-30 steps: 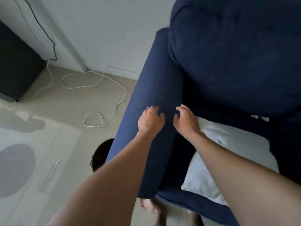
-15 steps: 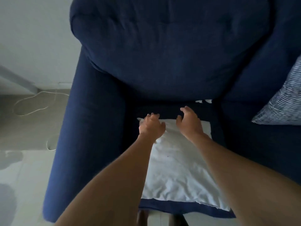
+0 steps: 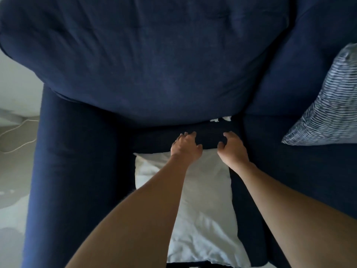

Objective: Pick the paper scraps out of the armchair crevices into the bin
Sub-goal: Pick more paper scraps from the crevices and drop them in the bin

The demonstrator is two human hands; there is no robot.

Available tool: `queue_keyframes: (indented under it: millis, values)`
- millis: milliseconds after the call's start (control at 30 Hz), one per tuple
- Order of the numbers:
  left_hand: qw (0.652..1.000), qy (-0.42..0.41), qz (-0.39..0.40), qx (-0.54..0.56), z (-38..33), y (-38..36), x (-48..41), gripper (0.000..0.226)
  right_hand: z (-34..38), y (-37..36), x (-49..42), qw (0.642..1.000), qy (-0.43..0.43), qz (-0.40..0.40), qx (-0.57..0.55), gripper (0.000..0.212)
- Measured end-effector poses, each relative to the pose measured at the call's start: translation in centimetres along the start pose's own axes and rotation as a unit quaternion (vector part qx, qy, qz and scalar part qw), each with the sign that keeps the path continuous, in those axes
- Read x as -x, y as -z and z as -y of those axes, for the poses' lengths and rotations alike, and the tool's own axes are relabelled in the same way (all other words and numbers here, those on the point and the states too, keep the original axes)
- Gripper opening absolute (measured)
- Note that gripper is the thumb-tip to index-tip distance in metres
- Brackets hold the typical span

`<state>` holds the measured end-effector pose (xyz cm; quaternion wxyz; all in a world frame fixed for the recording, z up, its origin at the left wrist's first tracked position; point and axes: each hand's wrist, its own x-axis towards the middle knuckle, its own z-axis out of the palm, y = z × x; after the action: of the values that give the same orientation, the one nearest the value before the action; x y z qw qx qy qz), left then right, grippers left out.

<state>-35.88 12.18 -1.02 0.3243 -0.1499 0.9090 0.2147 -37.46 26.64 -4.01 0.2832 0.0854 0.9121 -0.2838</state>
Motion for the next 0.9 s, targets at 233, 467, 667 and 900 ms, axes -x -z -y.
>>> queue_keyframes:
  millis: [233, 467, 667, 900]
  values:
    - [0.999, -0.033, 0.03, -0.019, -0.8, -2.5, -8.1, 0.061, -1.9, -1.8, -7.5, 0.999, -0.025, -0.002, -0.019, 0.051]
    - [0.993, -0.085, 0.073, -0.022, -3.3, -5.9, -15.2, 0.061, -4.7, -2.4, -13.8, 1.0, -0.007, 0.021, 0.021, 0.072]
    - [0.99, -0.056, 0.129, 0.003, -4.3, -7.3, -19.9, 0.063, -5.6, -3.0, -18.7, 0.995, 0.019, 0.093, 0.027, 0.079]
    - [0.989, -0.044, 0.14, 0.0, -3.2, -9.4, -22.0, 0.071, -7.1, -6.4, -21.5, 0.986, 0.038, 0.14, 0.082, 0.053]
